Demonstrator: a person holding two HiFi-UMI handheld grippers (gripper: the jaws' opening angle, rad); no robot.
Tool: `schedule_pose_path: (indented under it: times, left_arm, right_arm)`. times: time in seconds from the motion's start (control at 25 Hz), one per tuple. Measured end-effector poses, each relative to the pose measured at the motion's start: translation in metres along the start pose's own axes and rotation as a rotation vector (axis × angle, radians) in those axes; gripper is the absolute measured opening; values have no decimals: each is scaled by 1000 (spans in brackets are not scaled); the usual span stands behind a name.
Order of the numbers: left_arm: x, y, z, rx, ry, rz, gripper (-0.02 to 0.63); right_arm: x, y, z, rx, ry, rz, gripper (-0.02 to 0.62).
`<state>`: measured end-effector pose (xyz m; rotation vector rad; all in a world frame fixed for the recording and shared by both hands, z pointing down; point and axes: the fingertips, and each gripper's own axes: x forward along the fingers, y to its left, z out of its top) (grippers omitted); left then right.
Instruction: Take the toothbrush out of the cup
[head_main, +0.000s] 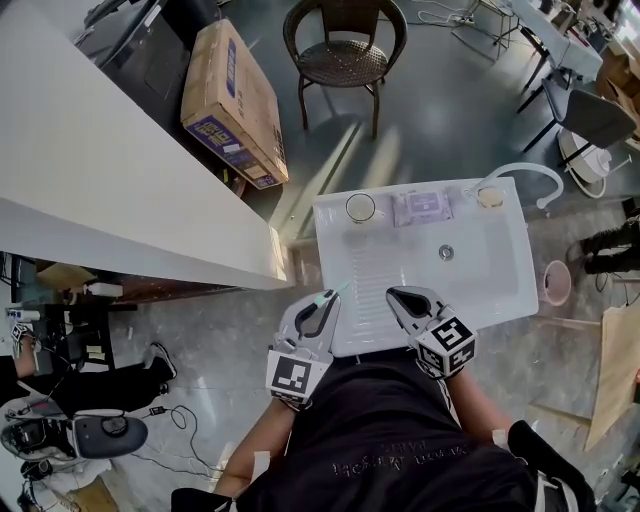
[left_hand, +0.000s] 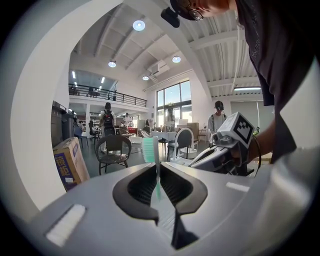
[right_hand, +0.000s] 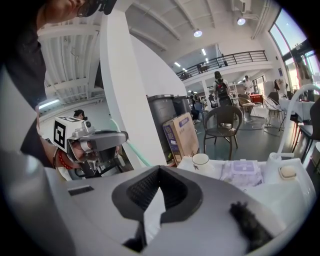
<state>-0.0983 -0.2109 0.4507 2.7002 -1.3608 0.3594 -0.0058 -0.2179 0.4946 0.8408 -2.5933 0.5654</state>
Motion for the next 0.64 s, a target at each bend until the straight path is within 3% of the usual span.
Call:
schedule_pose_path:
  times: [0.28, 0.48, 0.64]
  left_arm:
    - [-4, -3, -5, -15, 11, -2, 32]
    - [-4, -7, -4, 40, 24, -9, 32]
    - [-4, -10, -5, 37, 23, -5, 32]
  right_arm:
    - [-4, 2, -5, 3, 13, -6, 11]
    - [-7, 2, -7, -11, 24, -14, 11]
    - [-11, -4, -10, 8, 24, -28, 11]
